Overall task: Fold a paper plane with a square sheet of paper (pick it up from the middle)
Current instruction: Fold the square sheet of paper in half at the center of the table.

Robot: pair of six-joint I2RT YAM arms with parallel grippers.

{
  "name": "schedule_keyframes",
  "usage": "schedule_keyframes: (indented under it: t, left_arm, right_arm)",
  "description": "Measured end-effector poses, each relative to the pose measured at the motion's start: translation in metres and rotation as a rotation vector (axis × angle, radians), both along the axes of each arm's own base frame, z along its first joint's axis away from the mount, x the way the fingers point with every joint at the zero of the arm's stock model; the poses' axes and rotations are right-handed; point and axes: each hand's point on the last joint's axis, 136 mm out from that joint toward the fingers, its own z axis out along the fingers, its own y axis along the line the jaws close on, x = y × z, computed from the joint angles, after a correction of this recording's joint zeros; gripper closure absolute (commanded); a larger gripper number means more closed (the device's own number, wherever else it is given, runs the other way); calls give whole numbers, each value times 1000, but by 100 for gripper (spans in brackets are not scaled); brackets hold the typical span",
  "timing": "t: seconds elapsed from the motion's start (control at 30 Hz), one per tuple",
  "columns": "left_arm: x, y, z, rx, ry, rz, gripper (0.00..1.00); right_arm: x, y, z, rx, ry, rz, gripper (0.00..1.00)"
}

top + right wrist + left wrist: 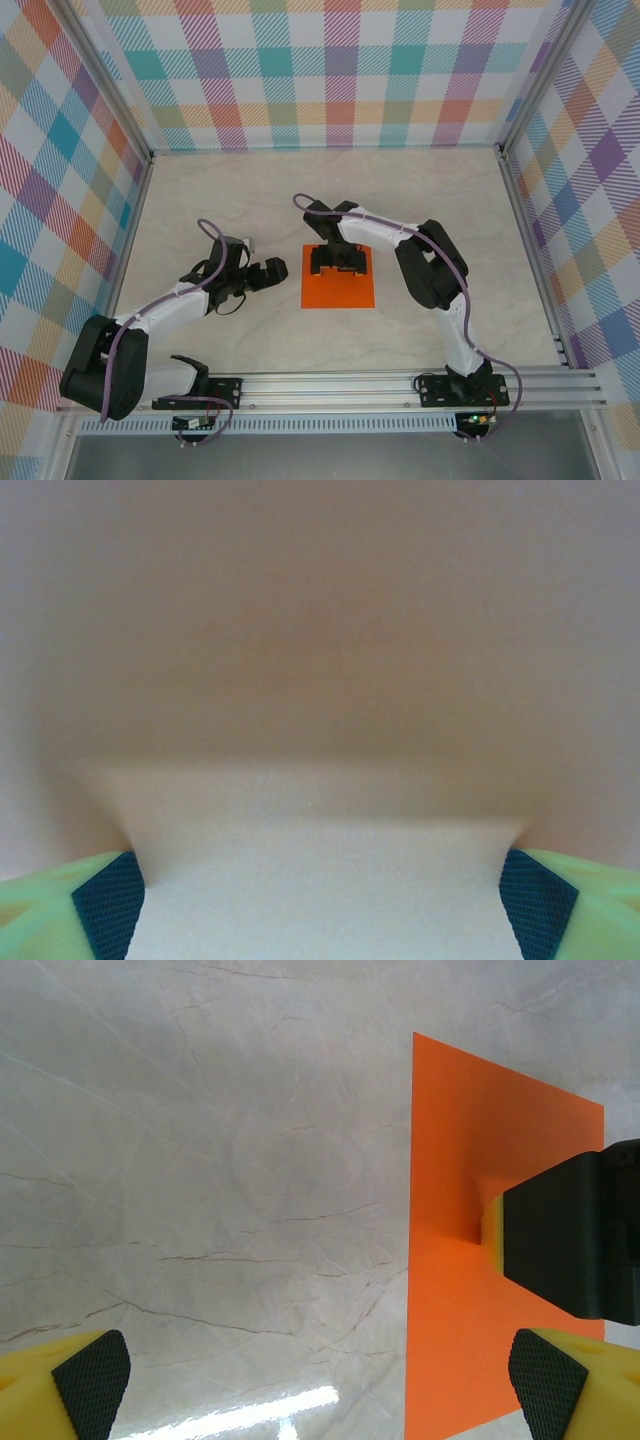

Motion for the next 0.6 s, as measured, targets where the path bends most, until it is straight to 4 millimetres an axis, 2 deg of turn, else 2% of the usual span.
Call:
schedule_keyframes:
  t: [0.27, 0.53, 0.6]
  left_arm:
    - [0, 0, 0, 0, 1, 0, 0]
    - [0, 0, 0, 0, 1, 0, 0]
    - [0, 0, 0, 1, 2, 0, 0]
  right_arm:
    - [0, -3, 0, -4, 5, -5, 13]
    - [1, -2, 2, -21, 21, 0, 1]
    - [1, -3, 4, -31, 24, 4, 0]
